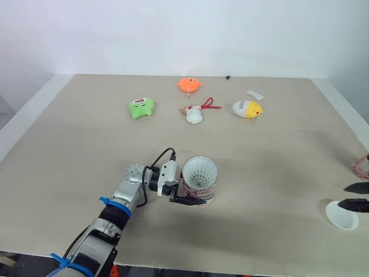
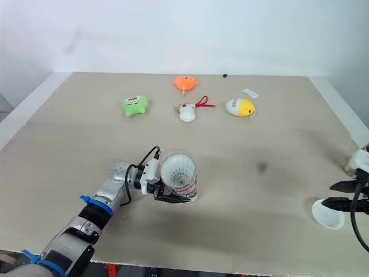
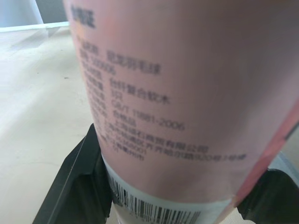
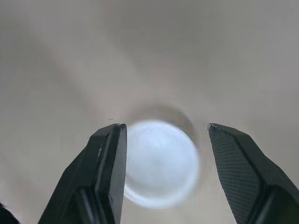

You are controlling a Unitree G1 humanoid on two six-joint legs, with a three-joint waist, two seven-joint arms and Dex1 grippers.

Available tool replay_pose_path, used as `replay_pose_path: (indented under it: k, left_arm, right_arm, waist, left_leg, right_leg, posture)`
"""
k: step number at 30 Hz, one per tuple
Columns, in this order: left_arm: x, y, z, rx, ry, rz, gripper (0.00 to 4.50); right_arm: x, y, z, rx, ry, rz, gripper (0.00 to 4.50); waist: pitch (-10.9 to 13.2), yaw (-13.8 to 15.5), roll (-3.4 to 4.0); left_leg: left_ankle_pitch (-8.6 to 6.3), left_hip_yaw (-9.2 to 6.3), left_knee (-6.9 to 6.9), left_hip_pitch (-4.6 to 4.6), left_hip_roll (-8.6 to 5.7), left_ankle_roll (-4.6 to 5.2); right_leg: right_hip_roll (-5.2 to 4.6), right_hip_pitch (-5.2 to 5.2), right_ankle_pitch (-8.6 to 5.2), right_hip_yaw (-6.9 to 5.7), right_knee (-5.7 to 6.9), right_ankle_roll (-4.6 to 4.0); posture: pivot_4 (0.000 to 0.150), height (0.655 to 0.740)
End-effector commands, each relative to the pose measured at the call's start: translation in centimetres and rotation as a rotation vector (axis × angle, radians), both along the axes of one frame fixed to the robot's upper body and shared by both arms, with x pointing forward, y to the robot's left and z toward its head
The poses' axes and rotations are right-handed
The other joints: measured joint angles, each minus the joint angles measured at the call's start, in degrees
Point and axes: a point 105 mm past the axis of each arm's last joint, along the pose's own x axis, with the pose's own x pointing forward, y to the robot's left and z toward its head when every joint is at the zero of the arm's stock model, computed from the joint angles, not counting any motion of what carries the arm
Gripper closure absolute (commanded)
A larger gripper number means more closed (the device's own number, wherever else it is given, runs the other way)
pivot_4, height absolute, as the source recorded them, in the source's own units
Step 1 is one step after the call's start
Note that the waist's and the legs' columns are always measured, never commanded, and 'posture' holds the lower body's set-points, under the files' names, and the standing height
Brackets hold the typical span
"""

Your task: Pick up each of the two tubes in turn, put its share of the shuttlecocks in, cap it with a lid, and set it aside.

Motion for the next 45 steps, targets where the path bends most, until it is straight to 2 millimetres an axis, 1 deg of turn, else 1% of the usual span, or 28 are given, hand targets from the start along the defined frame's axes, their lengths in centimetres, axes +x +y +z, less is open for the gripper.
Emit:
replay_pose_path:
  k: [1,5,12,14,15,17,19,20,22,23,25,26,27,29,30,33,35,36,37,40,41,43,45]
  left_arm:
    - [-0.3,0.2,-1.8,0.060,0.055,0.024,1.75]
    - [-0.1,0.4,-1.6,0.045,0.061,0.050,1.75]
    - [0.6,0.9,-1.2,0.041,0.044,0.089,1.75]
    - [0.9,1.1,-1.2,0.045,0.036,0.101,1.75]
    - [1.0,1.2,-1.1,0.046,0.033,0.107,1.75]
    - [1.1,1.2,-1.0,0.044,0.031,0.113,1.75]
    - [1.3,1.2,-0.9,0.042,0.031,0.116,1.75]
    - [1.3,1.2,-0.9,0.041,0.031,0.117,1.75]
    - [1.4,1.2,-0.8,0.040,0.035,0.118,1.75]
    - [1.4,1.2,-0.8,0.039,0.040,0.119,1.75]
    - [1.5,1.1,-0.8,0.046,0.045,0.117,1.75]
    - [1.5,1.1,-0.9,0.053,0.050,0.113,1.75]
    - [1.6,1.0,-0.9,0.060,0.055,0.111,1.75]
    - [1.7,1.0,-1.1,0.091,0.092,0.102,1.75]
    - [1.8,1.0,-1.2,0.102,0.105,0.101,1.75]
    - [1.8,1.2,-1.8,0.177,0.119,0.090,1.75]
    - [2.2,1.3,-1.9,0.199,0.111,0.106,1.75]
    - [2.4,1.3,-1.9,0.202,0.110,0.110,1.75]
    - [2.5,1.3,-1.8,0.202,0.109,0.111,1.75]
    - [2.6,1.1,-1.6,0.202,0.104,0.111,1.75]
    - [2.6,1.1,-1.5,0.200,0.104,0.110,1.75]
    - [2.6,1.0,-1.4,0.196,0.105,0.109,1.75]
    - [2.6,1.0,-1.3,0.189,0.107,0.114,1.75]
  right_arm:
    - [0.0,-1.4,-0.1,-0.022,0.029,-0.043,1.47]
    - [0.1,-2.3,-1.8,0.006,0.083,-0.112,1.47]
    - [0.2,-2.8,-4.3,0.022,0.152,-0.168,1.47]
    - [0.3,-2.9,-4.9,0.013,0.162,-0.183,1.97]
    - [0.3,-2.9,-5.1,0.011,0.169,-0.180,2.14]
    - [0.3,-2.7,-5.3,0.013,0.180,-0.163,3.11]
    - [0.4,-2.5,-5.2,0.013,0.180,-0.140,3.65]
    - [0.4,-2.2,-5.0,0.017,0.182,-0.117,4.03]
    - [0.5,-1.6,-4.6,0.009,0.177,-0.061,4.47]
    - [0.6,-1.3,-4.4,-0.001,0.171,-0.032,4.47]
    - [1.7,0.5,-2.8,-0.023,0.107,0.082,4.47]
    - [2.5,2.4,-1.3,-0.014,0.054,0.168,4.47]
    - [2.9,4.1,-0.2,-0.008,0.017,0.242,4.47]
    - [3.6,8.6,2.4,0.011,-0.082,0.414,4.47]
    - [3.7,10.0,3.1,0.017,-0.108,0.457,4.47]
    - [3.6,16.7,7.0,0.082,-0.254,0.689,4.47]
    - [3.1,20.1,8.7,0.110,-0.309,0.821,4.47]
    - [2.9,21.5,9.4,0.124,-0.326,0.877,4.47]
    - [2.8,22.4,9.9,0.132,-0.337,0.918,4.47]
    - [2.9,25.6,11.3,0.122,-0.368,1.068,4.47]
    - [3.1,26.6,11.7,0.113,-0.373,1.120,4.47]
    - [3.5,28.0,12.1,0.095,-0.377,1.190,4.47]
    - [4.2,29.2,12.3,0.076,-0.377,1.235,4.47]
  waist:
    - [0.0,0.0,0.00]
    - [0.0,0.0,0.03]
    - [0.0,0.0,0.06]
    - [0.0,-0.1,0.02]
    - [0.0,-0.1,0.01]
    - [0.0,-0.1,0.02]
    - [0.0,-0.1,0.02]
    - [0.0,-0.1,0.01]
    - [0.0,-0.1,0.00]
    - [0.0,-0.1,0.00]
    - [0.0,-0.2,0.03]
    - [0.0,-0.4,0.09]
    - [0.0,-0.4,0.09]
    - [0.0,-0.7,0.18]
    - [0.0,-1.2,0.27]
    - [0.1,-1.5,0.12]
    - [0.1,-1.6,0.11]
    - [0.1,-1.5,0.10]
    - [0.1,-1.6,0.06]
    - [0.2,-1.5,-0.49]
    - [0.2,-1.5,-0.49]
    - [0.2,-1.5,-0.47]
    - [0.2,-1.4,-0.53]
  left_leg:
    - [0.00,0.00,-0.01,0.00,-0.01,0.00]
    - [0.01,0.06,-0.02,0.03,-0.03,0.02]
    - [0.03,0.17,-0.02,0.07,-0.03,0.05]
    - [0.04,0.22,-0.01,0.16,-0.01,0.06]
    - [0.05,0.22,-0.01,0.17,-0.01,0.08]
    - [0.06,0.22,-0.01,0.18,0.01,0.09]
    - [0.07,0.23,-0.01,0.18,0.03,0.08]
    - [0.07,0.23,-0.01,0.19,0.06,0.08]
    - [0.08,0.25,-0.01,0.18,0.09,0.06]
    - [0.08,0.26,-0.01,0.19,0.11,0.06]
    - [0.09,0.26,0.00,0.20,0.13,0.05]
    - [0.10,0.23,0.00,0.20,0.16,0.04]
    - [0.12,0.25,0.00,0.20,0.12,0.07]
    - [0.13,0.26,-0.01,0.19,0.13,0.07]
    - [0.13,0.26,0.00,0.18,0.13,0.07]
    - [0.14,0.17,-0.01,0.16,0.18,0.04]
    - [0.14,0.13,-0.01,0.21,0.18,0.03]
    - [0.14,0.19,-0.04,0.15,0.19,0.03]
    - [0.14,0.16,-0.04,0.15,0.18,0.03]
    - [0.13,0.00,-0.06,0.20,0.28,0.02]
    - [0.13,0.03,-0.04,0.20,0.29,0.01]
    - [0.13,0.20,-0.06,0.19,0.19,0.03]
    - [0.13,0.20,-0.06,0.03,0.19,0.04]
  right_leg:
    - [0.00,0.00,0.00,0.00,0.00,0.01]
    - [-0.01,0.01,0.01,0.04,0.00,0.02]
    - [0.00,0.01,0.07,0.13,0.01,0.06]
    - [0.02,0.05,0.11,0.21,0.01,0.06]
    - [0.03,0.07,0.14,0.21,0.01,0.06]
    - [0.07,0.07,0.15,0.21,0.01,0.06]
    - [0.09,0.07,0.16,0.21,0.01,0.05]
    - [0.14,0.07,0.17,0.21,0.01,0.03]
    - [0.19,0.08,0.17,0.21,0.01,0.01]
    - [0.21,0.08,0.19,0.21,0.01,-0.01]
    - [0.23,0.08,0.21,0.21,0.01,-0.01]
    - [0.25,0.07,0.24,0.24,0.02,-0.01]
    - [0.23,0.03,0.27,0.32,0.02,0.05]
    - [0.23,0.01,0.28,0.35,0.03,0.07]
    - [0.23,-0.01,0.29,0.36,0.04,0.07]
    - [0.32,-0.04,0.30,0.36,0.04,0.11]
    - [0.30,0.00,0.28,0.32,0.03,0.10]
    - [0.25,-0.11,0.30,0.33,0.03,0.10]
    - [0.24,-0.09,0.30,0.31,0.03,0.10]
    - [0.18,-0.23,0.23,0.04,-0.02,0.00]
    - [0.06,-0.22,0.26,-0.04,-0.04,-0.04]
    - [-0.30,-0.31,0.31,-0.16,-0.04,0.00]
    - [-0.43,-0.46,0.34,-0.34,-0.04,0.01]
  posture:
    - [0.150,0.7323]
    - [0.150,0.7323]
    - [0.150,0.7323]
    - [0.150,0.7323]
    - [0.150,0.7323]
    - [0.150,0.7323]
    - [0.150,0.7323]
    - [0.150,0.7323]
    - [0.150,0.7323]
    - [0.150,0.7323]
    - [0.150,0.7323]
    - [0.150,0.7323]
    - [0.150,0.7323]
    - [0.150,0.7323]
    - [0.150,0.7323]
    - [0.150,0.7323]
    - [0.150,0.7323]
    - [0.150,0.7323]
    - [0.150,0.7323]
    - [0.150,0.7323]
    - [0.150,0.7323]
    - [0.150,0.7323]
    - [0.150,0.7323]
